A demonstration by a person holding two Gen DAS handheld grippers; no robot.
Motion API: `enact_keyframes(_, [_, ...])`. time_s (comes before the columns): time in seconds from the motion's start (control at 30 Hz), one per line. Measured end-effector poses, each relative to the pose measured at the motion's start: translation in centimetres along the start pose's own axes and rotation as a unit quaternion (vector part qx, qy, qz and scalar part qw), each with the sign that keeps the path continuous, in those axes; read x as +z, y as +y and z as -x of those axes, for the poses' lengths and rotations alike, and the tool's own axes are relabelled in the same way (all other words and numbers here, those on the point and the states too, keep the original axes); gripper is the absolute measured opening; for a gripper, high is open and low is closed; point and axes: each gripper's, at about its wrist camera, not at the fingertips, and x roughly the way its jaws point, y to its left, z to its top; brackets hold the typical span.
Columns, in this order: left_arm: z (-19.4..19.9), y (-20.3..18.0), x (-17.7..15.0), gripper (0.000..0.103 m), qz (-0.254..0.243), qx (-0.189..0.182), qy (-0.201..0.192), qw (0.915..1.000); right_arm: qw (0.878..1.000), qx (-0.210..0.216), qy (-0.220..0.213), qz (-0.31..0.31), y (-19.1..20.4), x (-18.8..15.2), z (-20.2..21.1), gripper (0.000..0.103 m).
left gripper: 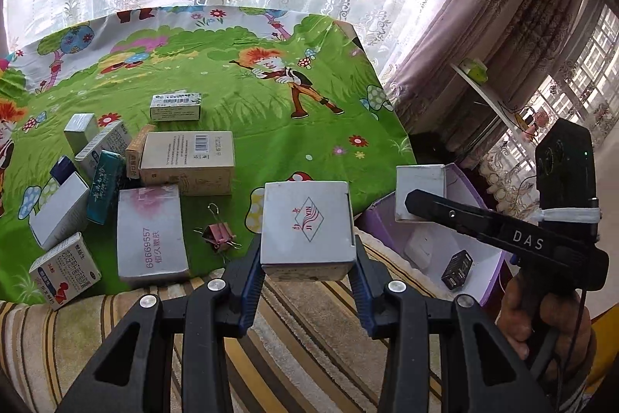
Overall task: Organize rigid objects
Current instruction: 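Carry both white boxes to the purple-rimmed box and lower them inside, then open both tools to release the white boxes into the box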
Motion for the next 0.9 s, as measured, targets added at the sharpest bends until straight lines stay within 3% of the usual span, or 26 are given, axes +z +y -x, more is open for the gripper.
enact_keyframes(0.3, [-4.1, -7.8, 0.4, 0.042, -0.070, -0.027, 0.047, 0.9961, 0.995, -0.081, -0.058, -0.026, -6.5, -0.6, 4.7, 0.039])
enact_keyframes(0.57, [-7.2, -12.2, 0.2, 0.042, -0.112, -0.043, 0.082, 0.9894, 0.983, -0.158, -0.097, -0.008, -8.9, -1.7, 7.9, 0.039])
enact_keyframes(0.83, [-9.0, -14.7, 0.6, 0.043, -0.131, -0.069, 0.095, 0.9845, 0.979, -0.172, -0.110, -0.006, -10.0, -1.9, 8.9, 0.039])
enact_keyframes(0.9, [-9.0, -15.0, 0.5, 0.050, -0.137, -0.079, 0.096, 0.9828, 0.979, -0.170, -0.110, -0.011, -10.2, -2.0, 9.0, 0.039])
